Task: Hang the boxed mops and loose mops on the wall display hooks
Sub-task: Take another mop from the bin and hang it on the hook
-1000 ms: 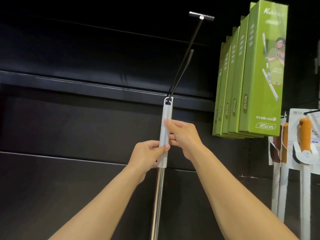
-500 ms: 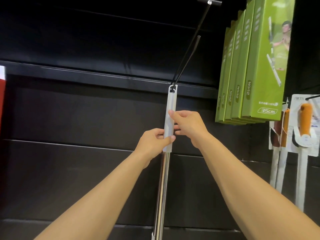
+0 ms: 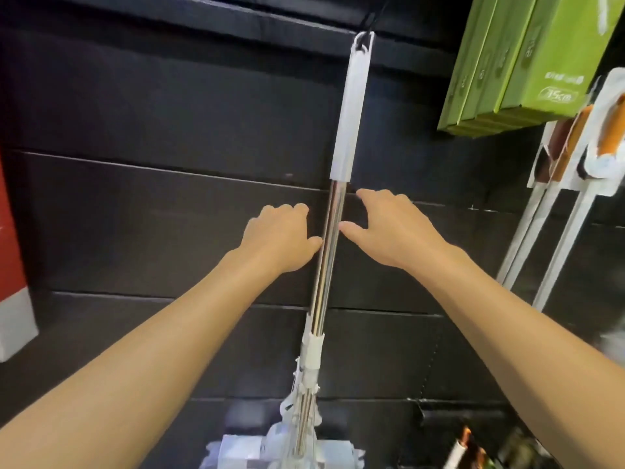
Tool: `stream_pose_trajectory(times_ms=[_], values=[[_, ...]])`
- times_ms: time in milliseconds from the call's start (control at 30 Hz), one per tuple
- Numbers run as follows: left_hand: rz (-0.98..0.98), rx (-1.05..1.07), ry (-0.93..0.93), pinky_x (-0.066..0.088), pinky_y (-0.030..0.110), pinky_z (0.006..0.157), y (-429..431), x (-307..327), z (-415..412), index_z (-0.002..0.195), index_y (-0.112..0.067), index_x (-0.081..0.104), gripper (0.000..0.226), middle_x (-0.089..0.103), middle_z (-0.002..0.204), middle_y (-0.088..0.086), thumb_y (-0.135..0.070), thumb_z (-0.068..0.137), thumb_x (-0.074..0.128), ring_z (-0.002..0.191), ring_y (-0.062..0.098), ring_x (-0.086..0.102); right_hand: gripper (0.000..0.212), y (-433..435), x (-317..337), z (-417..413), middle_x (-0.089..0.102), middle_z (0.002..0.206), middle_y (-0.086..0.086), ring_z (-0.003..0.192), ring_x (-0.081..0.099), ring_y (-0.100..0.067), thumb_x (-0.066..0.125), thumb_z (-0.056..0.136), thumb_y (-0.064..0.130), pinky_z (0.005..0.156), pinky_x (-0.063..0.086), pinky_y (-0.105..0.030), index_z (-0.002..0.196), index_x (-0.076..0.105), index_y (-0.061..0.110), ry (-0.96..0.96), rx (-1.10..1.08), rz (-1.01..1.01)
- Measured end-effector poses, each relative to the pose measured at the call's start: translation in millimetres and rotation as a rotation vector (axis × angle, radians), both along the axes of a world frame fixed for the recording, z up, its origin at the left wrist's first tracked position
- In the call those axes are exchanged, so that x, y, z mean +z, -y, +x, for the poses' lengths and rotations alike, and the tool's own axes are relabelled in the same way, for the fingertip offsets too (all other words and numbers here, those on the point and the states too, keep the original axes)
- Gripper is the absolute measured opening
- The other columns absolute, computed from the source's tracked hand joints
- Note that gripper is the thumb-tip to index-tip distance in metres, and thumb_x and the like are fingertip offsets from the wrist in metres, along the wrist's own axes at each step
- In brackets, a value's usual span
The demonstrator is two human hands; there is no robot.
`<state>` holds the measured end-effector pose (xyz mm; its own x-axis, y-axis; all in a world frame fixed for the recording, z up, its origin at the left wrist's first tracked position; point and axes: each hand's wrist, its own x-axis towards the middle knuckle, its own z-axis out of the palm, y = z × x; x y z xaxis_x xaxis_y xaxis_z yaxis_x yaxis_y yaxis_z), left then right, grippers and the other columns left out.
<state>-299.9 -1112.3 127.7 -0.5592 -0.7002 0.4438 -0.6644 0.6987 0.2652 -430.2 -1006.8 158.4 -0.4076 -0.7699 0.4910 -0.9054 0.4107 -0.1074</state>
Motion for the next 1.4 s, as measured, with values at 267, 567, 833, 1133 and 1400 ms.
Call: stream_pose_trajectory(times_ms=[267,567,833,1133,1400], values=[[-0.055,-0.088,0.17,0.05,0.048,0.101,-44.5,-74.8,23.0,0.142,-0.019,0.051,0.054,0.061,0.138,0.005,-0.053,0.1,0.056,0.126,0.031,0.057,0.075,-68.9,-105.5,30.8,0.042,0.163,0.0,0.145,0.048,-0.03,0.062,0.098,0.054,0.111,0.048,-0.044,0.161,0.031,0.027,0.215,-0.141,0.223],[-0.009,-0.216,0.357,0.045,0.051,0.109,-125.4,-180.2,4.8,0.139,-0.021,0.049,0.051,0.055,0.143,0.004,-0.055,0.101,0.051,0.133,0.032,0.051,0.079,-171.5,-197.3,32.2,0.028,0.167,-0.009,0.152,0.029,-0.035,0.046,0.103,0.059,0.123,0.031,-0.05,0.163,0.017,0.017,0.103,-0.299,0.452],[-0.04,-0.307,0.456,0.029,0.054,0.122,-246.0,-201.8,-29.7,0.152,-0.02,0.038,0.06,0.039,0.161,0.004,-0.055,0.104,0.045,0.15,0.035,0.032,0.078,-297.5,-231.4,6.5,0.027,0.167,-0.011,0.152,0.028,-0.036,0.045,0.103,0.059,0.124,0.028,-0.052,0.162,0.019,0.015,0.174,-0.394,0.459],[-0.097,-0.487,0.505,0.034,0.054,0.117,-425.9,-218.6,-89.6,0.149,-0.022,0.04,0.061,0.046,0.154,0.001,-0.058,0.1,0.045,0.144,0.032,0.038,0.075,-492.8,-252.4,-33.8,0.034,0.159,-0.014,0.144,0.035,-0.039,0.046,0.102,0.057,0.116,0.037,-0.052,0.158,0.023,0.013,0.235,-0.552,0.451],[-0.185,-0.713,0.538,0.034,0.051,0.116,-578.0,-227.7,-151.4,0.154,-0.022,0.036,0.068,0.044,0.157,0.0,-0.061,0.099,0.045,0.144,0.03,0.039,0.079,-656.4,-261.5,-55.7,0.026,0.166,-0.014,0.148,0.03,-0.039,0.05,0.101,0.057,0.119,0.032,-0.053,0.16,0.021,0.014,0.324,-0.806,0.402]])
